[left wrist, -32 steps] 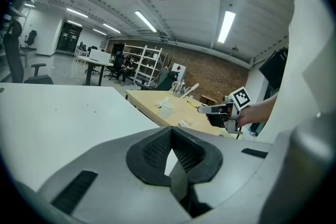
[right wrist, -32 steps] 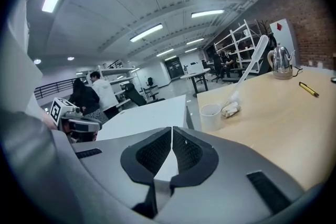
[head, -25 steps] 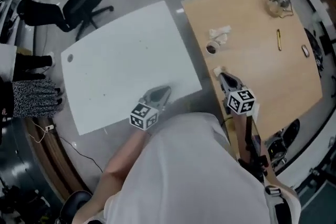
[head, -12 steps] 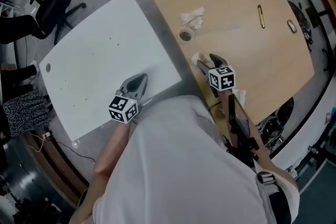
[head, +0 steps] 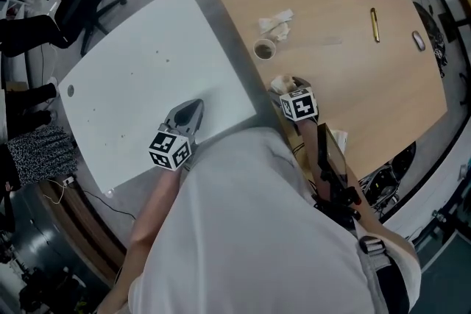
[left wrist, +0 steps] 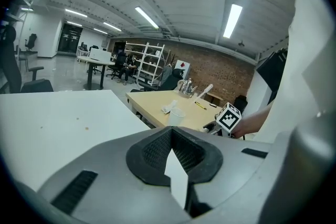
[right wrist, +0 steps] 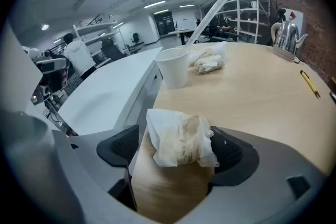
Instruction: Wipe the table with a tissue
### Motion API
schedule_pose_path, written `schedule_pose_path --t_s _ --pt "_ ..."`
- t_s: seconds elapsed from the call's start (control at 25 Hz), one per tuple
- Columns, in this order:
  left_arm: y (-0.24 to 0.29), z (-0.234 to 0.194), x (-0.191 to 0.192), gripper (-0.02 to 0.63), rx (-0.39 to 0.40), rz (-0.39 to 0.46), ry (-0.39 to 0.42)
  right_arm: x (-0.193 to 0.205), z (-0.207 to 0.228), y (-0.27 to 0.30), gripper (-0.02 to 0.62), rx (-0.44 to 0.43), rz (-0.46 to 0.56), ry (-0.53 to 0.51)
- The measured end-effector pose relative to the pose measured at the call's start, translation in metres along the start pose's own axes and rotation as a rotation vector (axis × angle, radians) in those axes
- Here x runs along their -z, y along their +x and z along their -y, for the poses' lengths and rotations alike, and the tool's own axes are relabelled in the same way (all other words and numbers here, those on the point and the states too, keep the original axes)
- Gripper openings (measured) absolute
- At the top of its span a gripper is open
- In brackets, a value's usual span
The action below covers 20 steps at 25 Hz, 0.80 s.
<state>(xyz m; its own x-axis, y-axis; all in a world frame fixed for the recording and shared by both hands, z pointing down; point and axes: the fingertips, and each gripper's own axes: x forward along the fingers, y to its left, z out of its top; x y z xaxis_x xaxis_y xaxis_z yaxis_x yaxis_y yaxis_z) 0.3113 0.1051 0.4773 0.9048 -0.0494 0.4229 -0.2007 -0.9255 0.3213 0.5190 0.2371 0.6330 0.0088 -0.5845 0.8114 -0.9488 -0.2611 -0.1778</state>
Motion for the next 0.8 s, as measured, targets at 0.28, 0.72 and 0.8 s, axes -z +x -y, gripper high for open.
schedule_pose_path --t_s 0.28,0.72,0.8 --pt "-0.003 -0.004 0.001 0.008 -0.014 0.005 -0.004 0.002 0.004 -0.005 0.379 0.056 0.014 -0.065" --pt "-0.006 -0.005 0.004 0.008 -0.029 0.005 -0.013 0.004 -0.004 0.001 0.370 0.084 -0.003 -0.140" --pt "-0.007 -0.004 0.003 0.008 -0.030 0.007 -0.015 0.004 -0.006 0.000 0.361 0.097 0.001 -0.151"
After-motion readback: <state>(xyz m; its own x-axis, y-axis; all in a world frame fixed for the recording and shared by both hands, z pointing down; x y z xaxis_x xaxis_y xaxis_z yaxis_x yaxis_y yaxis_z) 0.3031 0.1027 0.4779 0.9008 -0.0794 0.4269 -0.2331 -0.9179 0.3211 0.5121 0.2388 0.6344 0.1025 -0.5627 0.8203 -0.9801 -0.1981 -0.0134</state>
